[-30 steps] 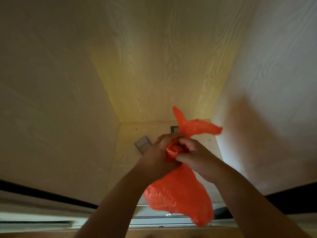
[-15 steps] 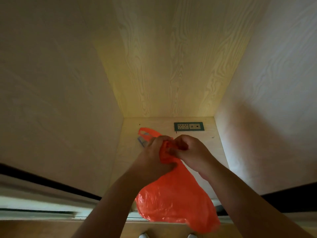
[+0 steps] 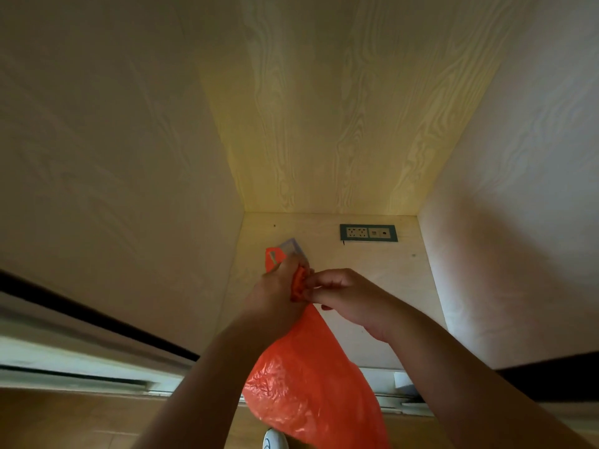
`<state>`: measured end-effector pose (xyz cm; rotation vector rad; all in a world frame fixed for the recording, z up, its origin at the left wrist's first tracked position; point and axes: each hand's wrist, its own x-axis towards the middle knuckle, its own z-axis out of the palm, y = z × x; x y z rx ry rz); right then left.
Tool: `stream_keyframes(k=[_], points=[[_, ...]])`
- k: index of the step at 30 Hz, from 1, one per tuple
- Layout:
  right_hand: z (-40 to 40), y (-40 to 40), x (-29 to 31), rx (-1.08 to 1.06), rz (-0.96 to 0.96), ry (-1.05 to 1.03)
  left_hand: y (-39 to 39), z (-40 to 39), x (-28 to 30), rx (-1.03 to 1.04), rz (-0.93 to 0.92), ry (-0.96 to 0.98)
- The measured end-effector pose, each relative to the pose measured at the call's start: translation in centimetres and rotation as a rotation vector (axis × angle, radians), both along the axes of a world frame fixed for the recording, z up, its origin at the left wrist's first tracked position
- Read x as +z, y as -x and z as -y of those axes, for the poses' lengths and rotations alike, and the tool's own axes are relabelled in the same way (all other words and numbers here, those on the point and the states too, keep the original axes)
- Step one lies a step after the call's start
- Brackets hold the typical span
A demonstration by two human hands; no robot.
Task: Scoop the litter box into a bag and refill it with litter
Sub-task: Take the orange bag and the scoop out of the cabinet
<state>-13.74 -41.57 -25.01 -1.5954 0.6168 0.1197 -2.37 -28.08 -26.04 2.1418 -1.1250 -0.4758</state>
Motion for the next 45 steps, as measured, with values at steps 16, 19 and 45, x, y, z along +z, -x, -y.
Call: stream_keyframes(k=[16, 19, 45], points=[[0.5, -3.8, -9.5, 0.093, -0.254, 0.438, -6.6, -5.7, -4.0, 0.294, 0.064, -0.100], [0.8, -4.6, -11.3, 0.091, -0.285, 0.435, -7.1, -5.9, -4.6, 0.332, 0.050, -0.091], [1.4, -9.2, -22.9, 0.406, -0.655, 0.520, -9.0, -6.2, -7.5, 0.439, 0.031, -0.103]])
